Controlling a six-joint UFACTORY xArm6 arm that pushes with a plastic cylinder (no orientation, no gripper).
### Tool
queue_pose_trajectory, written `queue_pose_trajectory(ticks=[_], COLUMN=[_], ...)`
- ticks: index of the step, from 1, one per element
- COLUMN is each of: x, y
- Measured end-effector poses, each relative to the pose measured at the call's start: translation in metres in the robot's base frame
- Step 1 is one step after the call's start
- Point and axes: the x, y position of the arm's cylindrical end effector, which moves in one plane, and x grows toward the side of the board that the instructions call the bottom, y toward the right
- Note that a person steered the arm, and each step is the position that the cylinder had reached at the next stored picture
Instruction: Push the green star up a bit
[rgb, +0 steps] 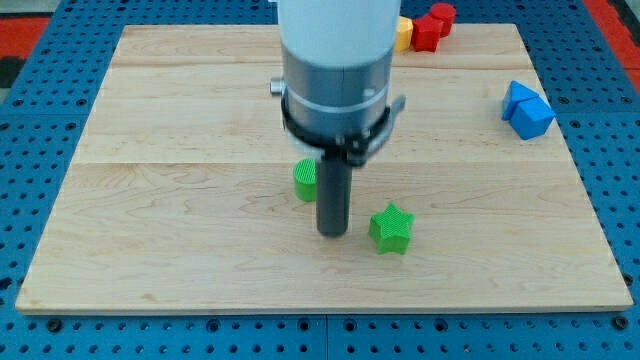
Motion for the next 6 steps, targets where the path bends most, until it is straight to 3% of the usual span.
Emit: queue_pose_trajectory(ticks=[1, 2, 3, 5, 6], x=[0.062, 0.051, 0.013, -0.006, -0.005], y=[0.002, 0.010, 0.031, 0.100, 0.103])
